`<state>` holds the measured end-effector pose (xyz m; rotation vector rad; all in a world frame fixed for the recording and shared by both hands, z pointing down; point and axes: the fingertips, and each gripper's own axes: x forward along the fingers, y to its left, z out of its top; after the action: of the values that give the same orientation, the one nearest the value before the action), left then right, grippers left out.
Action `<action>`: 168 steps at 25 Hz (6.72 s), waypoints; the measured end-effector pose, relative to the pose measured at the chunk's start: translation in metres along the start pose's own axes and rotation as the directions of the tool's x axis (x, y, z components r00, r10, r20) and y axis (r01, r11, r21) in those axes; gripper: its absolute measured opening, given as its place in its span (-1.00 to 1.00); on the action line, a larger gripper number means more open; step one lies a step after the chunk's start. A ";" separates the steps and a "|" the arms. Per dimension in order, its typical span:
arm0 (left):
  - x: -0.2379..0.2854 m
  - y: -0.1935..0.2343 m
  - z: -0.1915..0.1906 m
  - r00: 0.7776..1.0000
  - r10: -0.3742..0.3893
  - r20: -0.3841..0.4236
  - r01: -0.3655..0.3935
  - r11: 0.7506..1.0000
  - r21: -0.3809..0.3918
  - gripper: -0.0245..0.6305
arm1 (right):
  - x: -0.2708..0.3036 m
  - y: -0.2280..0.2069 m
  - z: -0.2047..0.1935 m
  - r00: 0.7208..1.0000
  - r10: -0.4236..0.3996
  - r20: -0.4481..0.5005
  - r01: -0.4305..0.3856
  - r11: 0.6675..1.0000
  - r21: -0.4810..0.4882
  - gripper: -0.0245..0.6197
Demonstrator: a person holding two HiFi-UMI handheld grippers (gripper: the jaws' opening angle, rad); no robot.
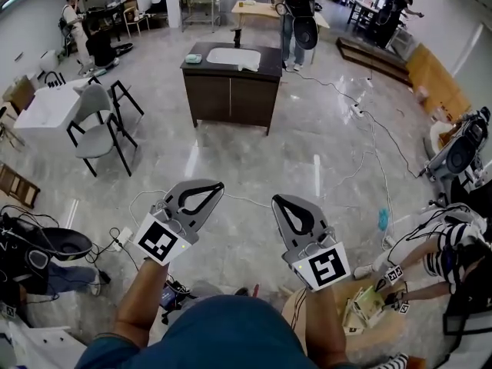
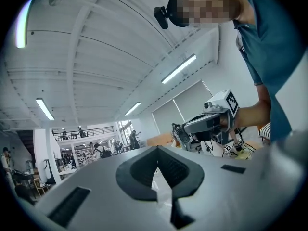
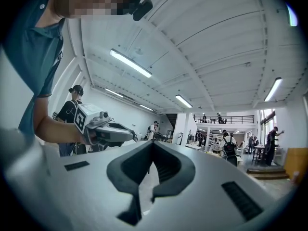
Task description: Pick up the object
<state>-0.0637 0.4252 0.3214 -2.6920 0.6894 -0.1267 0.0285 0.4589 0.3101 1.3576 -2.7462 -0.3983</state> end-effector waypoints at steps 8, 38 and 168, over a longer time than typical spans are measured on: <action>0.031 0.011 -0.004 0.999 -0.036 0.001 0.036 0.999 -0.011 -0.92 | 0.006 -0.027 -0.010 0.999 -0.033 -0.017 0.034 0.999 0.030 -0.88; 0.075 0.197 -0.091 0.994 -0.063 0.088 0.069 0.995 -0.065 -0.92 | 0.197 -0.096 -0.047 0.993 -0.088 -0.082 0.084 0.995 -0.052 -0.88; 0.650 0.639 -0.330 0.997 -0.010 -0.080 0.003 0.997 -0.083 -0.92 | 0.621 -0.697 -0.294 0.998 0.030 -0.061 -0.025 0.997 0.079 -0.88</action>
<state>0.1627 -0.5141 0.3959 -2.7813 0.7252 -0.2139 0.2346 -0.4957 0.3766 1.3231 -2.7536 -0.2442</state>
